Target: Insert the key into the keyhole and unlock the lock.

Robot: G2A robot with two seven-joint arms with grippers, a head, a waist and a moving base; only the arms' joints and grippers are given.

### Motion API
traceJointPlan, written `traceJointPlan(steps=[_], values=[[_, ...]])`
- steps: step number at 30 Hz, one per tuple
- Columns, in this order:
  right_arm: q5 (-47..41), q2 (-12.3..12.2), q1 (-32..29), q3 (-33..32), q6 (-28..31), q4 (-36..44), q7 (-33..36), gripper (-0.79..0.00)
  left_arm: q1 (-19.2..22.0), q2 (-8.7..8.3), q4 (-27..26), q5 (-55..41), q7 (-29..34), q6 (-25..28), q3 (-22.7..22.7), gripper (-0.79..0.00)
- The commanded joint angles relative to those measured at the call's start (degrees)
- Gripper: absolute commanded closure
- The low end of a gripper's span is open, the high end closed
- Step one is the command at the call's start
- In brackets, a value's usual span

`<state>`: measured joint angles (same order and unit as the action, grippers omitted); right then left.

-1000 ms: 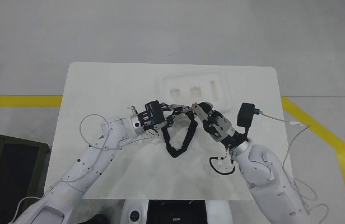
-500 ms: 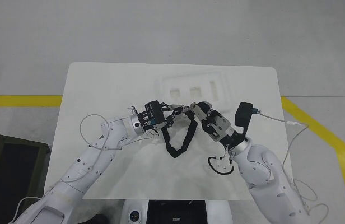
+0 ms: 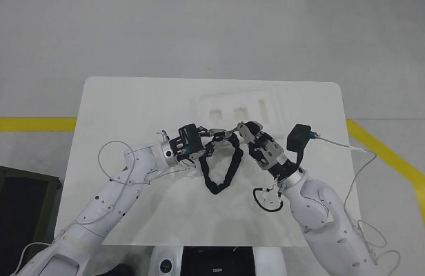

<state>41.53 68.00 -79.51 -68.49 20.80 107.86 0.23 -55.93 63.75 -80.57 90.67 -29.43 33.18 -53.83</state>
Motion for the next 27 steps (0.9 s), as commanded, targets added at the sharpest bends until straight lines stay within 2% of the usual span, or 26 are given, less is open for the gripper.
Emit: traceJointPlan(steps=[1,27], values=[[0.0,0.0,0.0,0.0,0.1,0.0,0.3,0.000,0.0,0.00,0.0,0.0,0.0,0.0,0.0,0.000],[0.0,0.7,-0.6,0.1,-0.5,-0.7,0.7,0.000,0.0,0.00,0.0,0.0,0.0,0.0,0.0,0.000]])
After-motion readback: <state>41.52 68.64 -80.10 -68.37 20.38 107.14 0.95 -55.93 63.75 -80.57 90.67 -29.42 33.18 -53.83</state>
